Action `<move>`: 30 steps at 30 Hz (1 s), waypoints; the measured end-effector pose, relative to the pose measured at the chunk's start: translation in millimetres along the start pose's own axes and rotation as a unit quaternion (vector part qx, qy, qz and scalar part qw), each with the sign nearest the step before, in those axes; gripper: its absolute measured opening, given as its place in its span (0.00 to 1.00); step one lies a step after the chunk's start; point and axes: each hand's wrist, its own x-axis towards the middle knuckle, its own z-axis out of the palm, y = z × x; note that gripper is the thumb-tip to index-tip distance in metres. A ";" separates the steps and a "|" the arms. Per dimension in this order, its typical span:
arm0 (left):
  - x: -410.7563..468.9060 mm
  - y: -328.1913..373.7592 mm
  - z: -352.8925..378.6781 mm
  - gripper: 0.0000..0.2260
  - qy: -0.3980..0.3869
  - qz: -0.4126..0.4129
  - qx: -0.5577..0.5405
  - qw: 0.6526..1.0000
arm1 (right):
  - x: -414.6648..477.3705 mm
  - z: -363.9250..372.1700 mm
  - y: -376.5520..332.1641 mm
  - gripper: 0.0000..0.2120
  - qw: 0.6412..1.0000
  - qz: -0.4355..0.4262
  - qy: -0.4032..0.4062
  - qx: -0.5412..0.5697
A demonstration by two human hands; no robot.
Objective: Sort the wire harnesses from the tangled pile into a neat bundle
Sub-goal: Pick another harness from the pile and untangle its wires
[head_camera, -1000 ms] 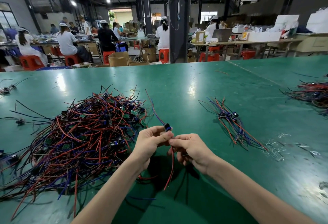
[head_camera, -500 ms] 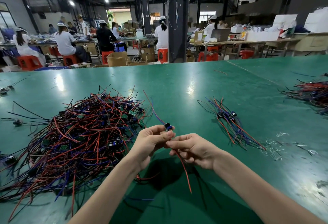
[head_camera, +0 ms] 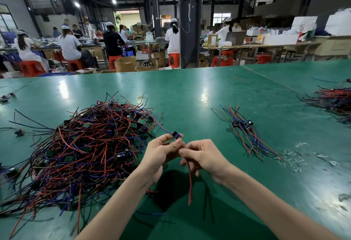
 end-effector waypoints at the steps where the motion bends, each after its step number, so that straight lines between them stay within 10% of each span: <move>1: 0.0 0.3 -0.6 0.04 0.001 0.001 -0.003 1.000 | 0.0 1.5 -0.1 0.11 1.000 0.013 0.004 0.024; 9: 3.0 3.1 -4.0 0.05 0.012 0.012 -0.005 1.000 | 0.6 11.7 2.1 0.06 0.974 0.080 0.052 0.205; 30: 7.1 15.2 -15.7 0.06 0.054 0.030 0.017 0.998 | -7.3 10.6 1.3 0.05 0.991 0.079 -0.075 0.074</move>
